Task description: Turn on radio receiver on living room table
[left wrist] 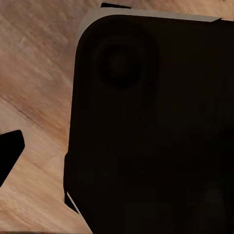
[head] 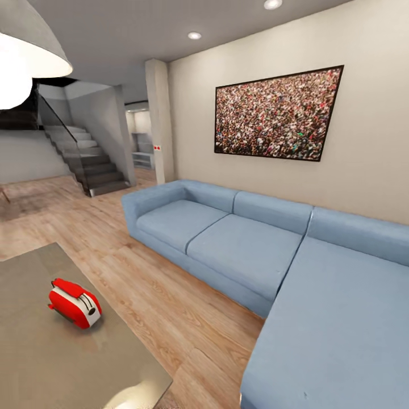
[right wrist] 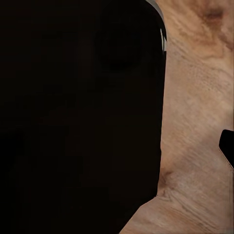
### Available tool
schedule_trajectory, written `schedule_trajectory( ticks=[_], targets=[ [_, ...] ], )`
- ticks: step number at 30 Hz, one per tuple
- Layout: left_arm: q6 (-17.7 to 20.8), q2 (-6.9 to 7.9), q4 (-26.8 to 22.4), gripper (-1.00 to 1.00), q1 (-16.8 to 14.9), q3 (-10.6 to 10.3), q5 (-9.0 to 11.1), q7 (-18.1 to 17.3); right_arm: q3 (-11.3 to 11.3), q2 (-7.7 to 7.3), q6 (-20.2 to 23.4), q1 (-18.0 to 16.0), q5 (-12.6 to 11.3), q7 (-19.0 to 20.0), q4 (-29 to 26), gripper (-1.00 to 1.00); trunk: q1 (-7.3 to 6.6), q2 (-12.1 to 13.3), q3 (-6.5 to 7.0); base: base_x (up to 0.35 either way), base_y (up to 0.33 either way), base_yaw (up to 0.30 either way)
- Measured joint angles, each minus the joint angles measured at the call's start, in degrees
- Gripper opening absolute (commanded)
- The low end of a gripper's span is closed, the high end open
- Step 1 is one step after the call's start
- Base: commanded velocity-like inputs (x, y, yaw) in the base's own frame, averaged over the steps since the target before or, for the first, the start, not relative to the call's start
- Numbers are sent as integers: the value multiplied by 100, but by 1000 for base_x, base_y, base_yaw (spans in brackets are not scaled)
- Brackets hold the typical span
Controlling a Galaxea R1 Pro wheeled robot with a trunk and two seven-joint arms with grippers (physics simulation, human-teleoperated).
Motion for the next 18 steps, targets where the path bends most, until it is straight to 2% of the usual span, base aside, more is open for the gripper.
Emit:
schedule_trajectory(
  ticks=[18],
  targets=[
    [0, 0, 0, 100, 0, 0, 0, 0, 26, 0, 8, 0, 8, 0, 0, 100, 0, 0, -50, 0, 0, 273]
  ],
)
